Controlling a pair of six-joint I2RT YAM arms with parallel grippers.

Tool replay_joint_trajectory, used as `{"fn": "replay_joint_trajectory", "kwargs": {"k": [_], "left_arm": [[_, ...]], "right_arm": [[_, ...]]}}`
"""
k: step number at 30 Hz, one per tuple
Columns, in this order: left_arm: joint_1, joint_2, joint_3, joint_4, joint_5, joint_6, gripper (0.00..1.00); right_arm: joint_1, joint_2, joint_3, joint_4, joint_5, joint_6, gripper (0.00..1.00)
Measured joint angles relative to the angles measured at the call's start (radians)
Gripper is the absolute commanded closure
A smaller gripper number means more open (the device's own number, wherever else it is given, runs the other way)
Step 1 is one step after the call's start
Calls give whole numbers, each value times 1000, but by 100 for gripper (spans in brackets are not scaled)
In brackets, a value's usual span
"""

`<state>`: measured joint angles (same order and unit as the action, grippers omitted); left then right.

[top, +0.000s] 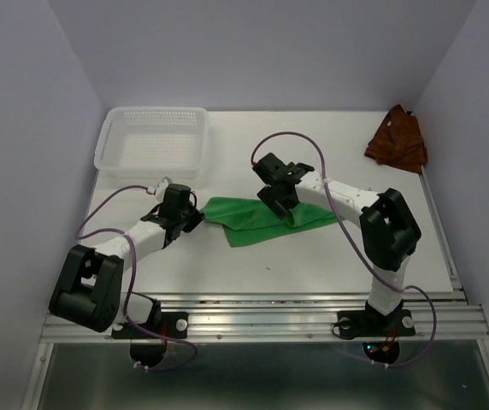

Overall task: Roll the towels
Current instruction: Flatten the towel

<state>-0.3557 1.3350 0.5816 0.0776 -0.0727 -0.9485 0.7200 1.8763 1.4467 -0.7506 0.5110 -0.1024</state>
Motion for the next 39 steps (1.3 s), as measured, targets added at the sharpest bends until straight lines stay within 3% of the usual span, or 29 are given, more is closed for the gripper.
{"fn": "replay_joint_trajectory", "kwargs": {"k": [6,16,22,25,26,28,29,30,31,33,35,39], "left_arm": [[0,-13,0,-14,-7,4,100],[0,-22,-2,-21,-9,9,100],[0,-19,-9,-24,-7,9,100],[0,4,-9,-22,1,9,100],[0,10,-9,-22,3,9,100],[0,28,-9,-23,11,9,92],[0,34,-9,-23,14,9,88],[0,41,-9,-23,18,9,74],[0,45,-9,-23,19,8,74],[0,57,-9,-21,25,8,58],[0,66,-9,-21,33,5,49],[0,66,0,-9,41,3,44]], "right_arm": [[13,43,7,-27,42,-15,3],[14,83,24,-27,135,-10,13],[14,83,38,-26,154,-2,37],[14,83,38,-25,159,8,65],[14,83,38,-26,159,5,67],[14,83,38,-26,158,9,70],[14,83,38,-25,156,10,76],[14,83,38,-26,150,9,80],[14,83,38,-25,147,14,86],[14,83,38,-24,134,18,99],[14,83,38,-24,117,25,99],[14,83,37,-8,79,72,99]]}}
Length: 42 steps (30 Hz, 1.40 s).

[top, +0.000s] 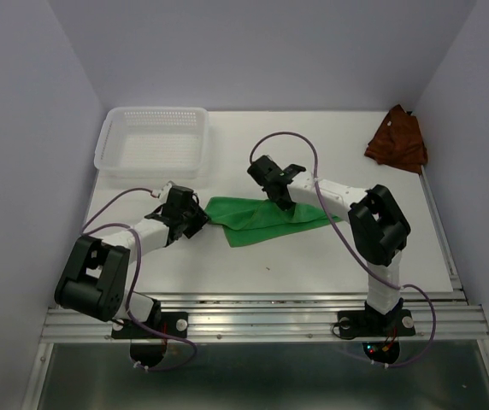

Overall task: Roll the towels
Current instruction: Flatten the towel

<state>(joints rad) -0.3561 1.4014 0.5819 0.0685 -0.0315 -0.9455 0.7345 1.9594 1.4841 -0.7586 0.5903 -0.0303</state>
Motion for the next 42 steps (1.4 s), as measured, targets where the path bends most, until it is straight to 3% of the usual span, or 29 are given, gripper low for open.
{"fn": "replay_joint_trajectory", "kwargs": {"k": [7,11,16,18,26,29,33,37,42], "left_arm": [[0,1,0,10,1,-9,41],[0,25,16,21,0,-14,47],[0,110,63,68,2,-21,71],[1,151,85,92,10,-19,100],[0,193,112,121,49,1,100],[-1,132,87,81,47,10,100],[-2,-109,70,5,20,26,100],[-2,-346,95,-37,-25,38,100],[-2,-509,166,-118,-47,58,100]], "right_arm": [[0,-31,-33,55,-14,128,99],[0,-85,-84,93,-14,205,99],[0,-175,-141,142,-13,285,99],[-2,-216,-166,160,-9,321,99],[-61,-342,-232,190,-3,414,99],[-81,-401,-253,192,11,448,99],[-93,-528,-288,196,45,488,99],[-97,-739,-326,206,138,536,99],[-102,-1035,-341,225,224,561,99]]}}
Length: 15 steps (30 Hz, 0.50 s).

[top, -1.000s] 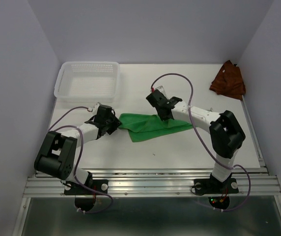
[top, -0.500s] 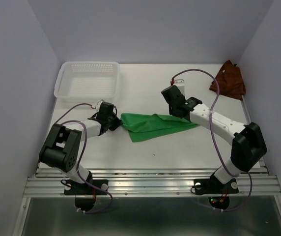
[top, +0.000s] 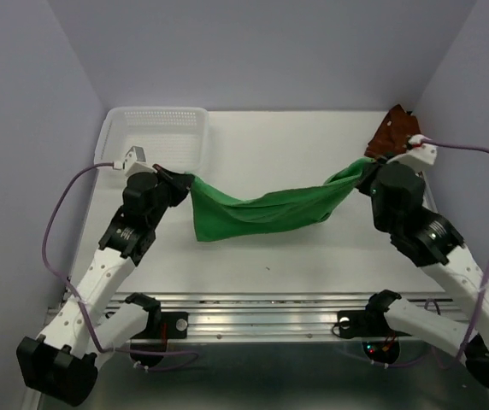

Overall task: Roll the towels
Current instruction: Flatten the towel

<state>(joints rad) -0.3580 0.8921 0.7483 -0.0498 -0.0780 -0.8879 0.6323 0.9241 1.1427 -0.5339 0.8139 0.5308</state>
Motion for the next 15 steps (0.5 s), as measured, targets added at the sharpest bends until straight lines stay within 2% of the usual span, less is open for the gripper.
{"fn": "replay_joint_trajectory", "kwargs": {"k": [4,8,15], "left_arm": [[0,-90,99,-64,18,20,100],[-1,-202,209,-96,79,35,100],[-3,-359,343,-98,243,26,100]], "right_arm": [[-3,-206,1,18,1,-11,99],[-3,-371,36,23,-93,-27,99],[-3,-506,148,18,-286,-29,99]]}}
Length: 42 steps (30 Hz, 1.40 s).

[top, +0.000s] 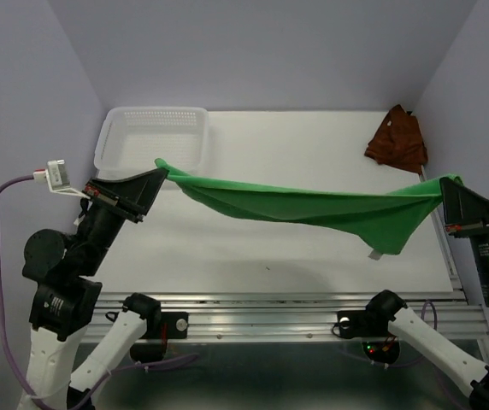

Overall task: Roll the towels
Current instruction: Flatten the towel

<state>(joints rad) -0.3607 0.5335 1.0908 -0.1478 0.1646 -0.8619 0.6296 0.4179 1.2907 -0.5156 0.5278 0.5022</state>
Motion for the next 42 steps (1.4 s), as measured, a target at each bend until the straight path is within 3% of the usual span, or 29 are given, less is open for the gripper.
{"fn": "replay_joint_trajectory", "kwargs": {"k": [12,18,24,31,34,39,42], "left_arm": [[0,-50,62,-16,90,-34,100],[0,9,-113,-7,35,-57,100],[0,251,-312,-7,-99,-68,100],[0,679,-286,54,-186,-59,100],[2,864,-175,84,-204,-50,100],[6,1094,18,130,-218,-36,100],[7,1184,116,140,-226,-26,100]], "right_arm": [[-4,-84,70,-39,-145,13,99],[-8,-61,-94,-100,41,83,99],[-8,86,-291,-163,354,181,99],[-57,551,-314,-163,547,267,99],[-196,683,-317,-86,468,211,99],[-512,858,-349,201,209,99,99],[-555,982,-315,295,111,45,99]]}}
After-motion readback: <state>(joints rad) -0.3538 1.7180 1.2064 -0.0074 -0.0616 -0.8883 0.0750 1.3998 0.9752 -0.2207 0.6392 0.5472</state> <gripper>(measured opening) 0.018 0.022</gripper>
